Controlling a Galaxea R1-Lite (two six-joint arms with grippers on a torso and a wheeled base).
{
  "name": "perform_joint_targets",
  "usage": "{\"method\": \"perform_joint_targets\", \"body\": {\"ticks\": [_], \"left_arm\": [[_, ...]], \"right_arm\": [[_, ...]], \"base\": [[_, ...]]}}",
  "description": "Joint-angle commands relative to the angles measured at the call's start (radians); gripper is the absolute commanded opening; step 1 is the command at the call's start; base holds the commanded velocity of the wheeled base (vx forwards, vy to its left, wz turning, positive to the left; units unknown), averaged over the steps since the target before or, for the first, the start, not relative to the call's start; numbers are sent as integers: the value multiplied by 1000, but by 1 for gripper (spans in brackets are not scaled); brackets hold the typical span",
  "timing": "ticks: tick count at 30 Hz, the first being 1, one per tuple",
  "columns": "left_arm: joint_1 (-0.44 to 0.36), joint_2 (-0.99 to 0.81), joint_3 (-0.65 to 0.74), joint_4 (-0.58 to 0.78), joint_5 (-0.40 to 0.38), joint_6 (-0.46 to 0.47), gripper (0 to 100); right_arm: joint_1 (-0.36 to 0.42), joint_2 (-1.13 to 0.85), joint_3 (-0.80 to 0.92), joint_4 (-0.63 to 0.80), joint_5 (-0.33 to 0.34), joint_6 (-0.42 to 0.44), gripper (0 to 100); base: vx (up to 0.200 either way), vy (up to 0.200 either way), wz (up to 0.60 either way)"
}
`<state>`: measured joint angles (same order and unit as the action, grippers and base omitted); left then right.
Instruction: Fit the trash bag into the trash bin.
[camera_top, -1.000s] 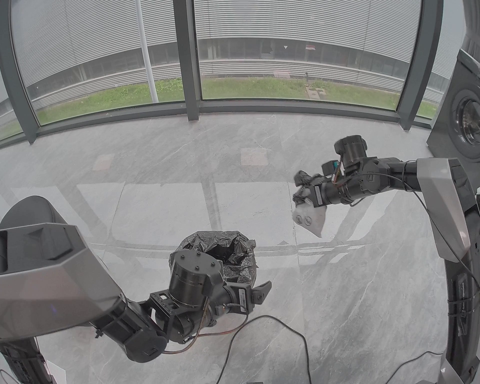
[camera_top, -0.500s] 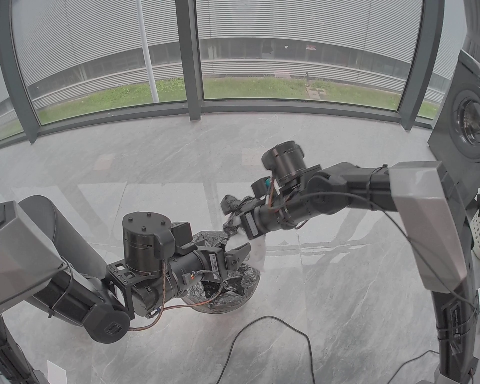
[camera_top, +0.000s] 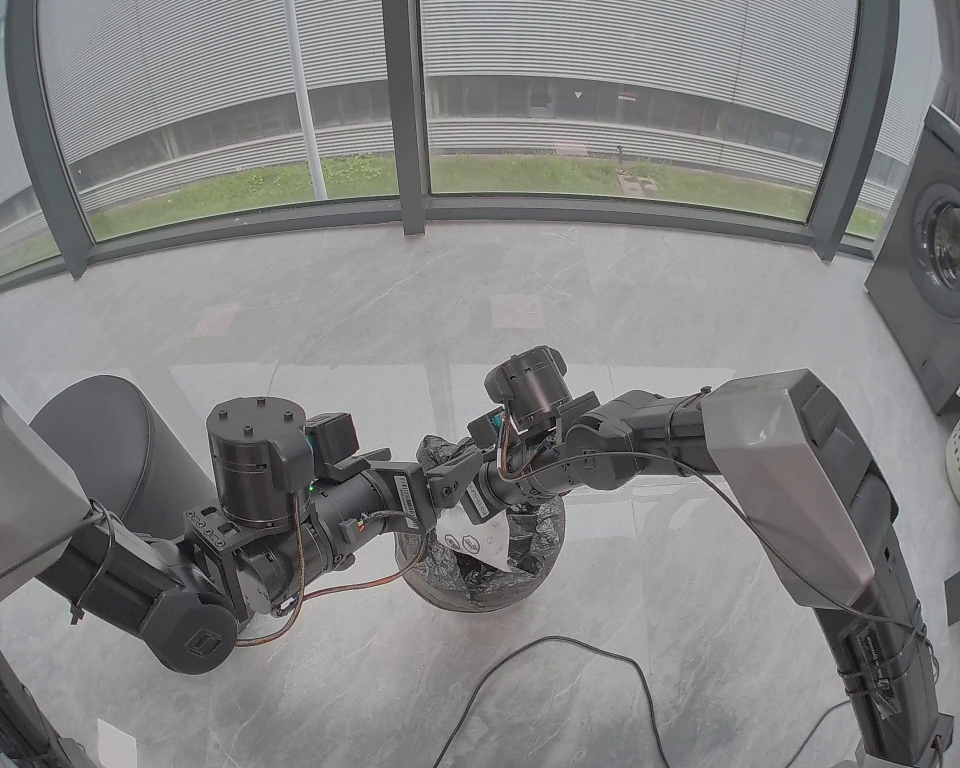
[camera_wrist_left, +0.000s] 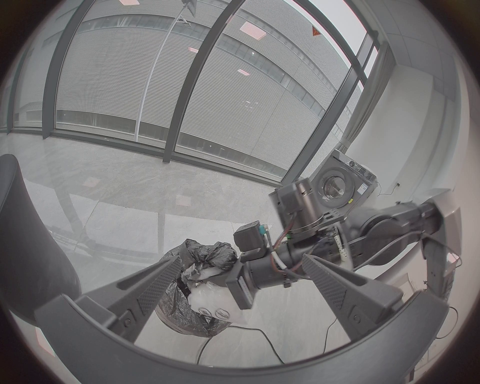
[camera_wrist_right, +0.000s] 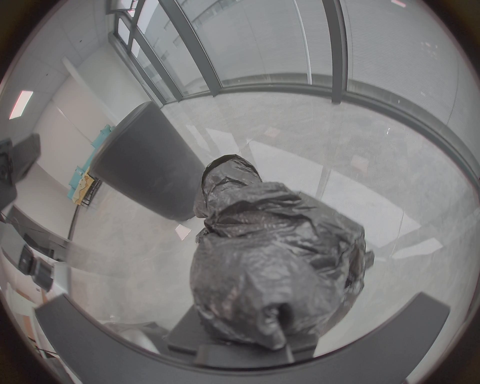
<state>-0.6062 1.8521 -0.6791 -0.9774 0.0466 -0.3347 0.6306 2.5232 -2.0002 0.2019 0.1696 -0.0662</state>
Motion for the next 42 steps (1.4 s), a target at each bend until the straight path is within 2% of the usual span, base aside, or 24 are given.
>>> {"method": "perform_joint_targets", "body": {"ticks": [1,5,18,19,28,34,42], "left_arm": [[-1,-2,-7,-15,1,2,100],[-4,-5,0,-15,2,2,100],[-6,-2,1,-15,4,3,100],[-6,-4,1,-15,4,2,100],[-6,-14,29,-15,4,2,100],[-6,-21,36,-15,4,3,100],[-17,-25,55,-15,4,3,100]], "right_arm": [[-31,82,0,-62,1,-38,0],[-65,112,0,-177,1,-119,0],[-60,137,0,-177,1,-129,0],[-60,143,0,-177,1,-133,100],[-63,172,0,-246,1,-141,100],[-63,147,0,-239,1,-142,100],[-81,186,0,-265,2,-228,100]], "base": [[0,0,0],[0,0,0],[0,0,0],[0,0,0],[0,0,0],[0,0,0],[0,0,0]]}}
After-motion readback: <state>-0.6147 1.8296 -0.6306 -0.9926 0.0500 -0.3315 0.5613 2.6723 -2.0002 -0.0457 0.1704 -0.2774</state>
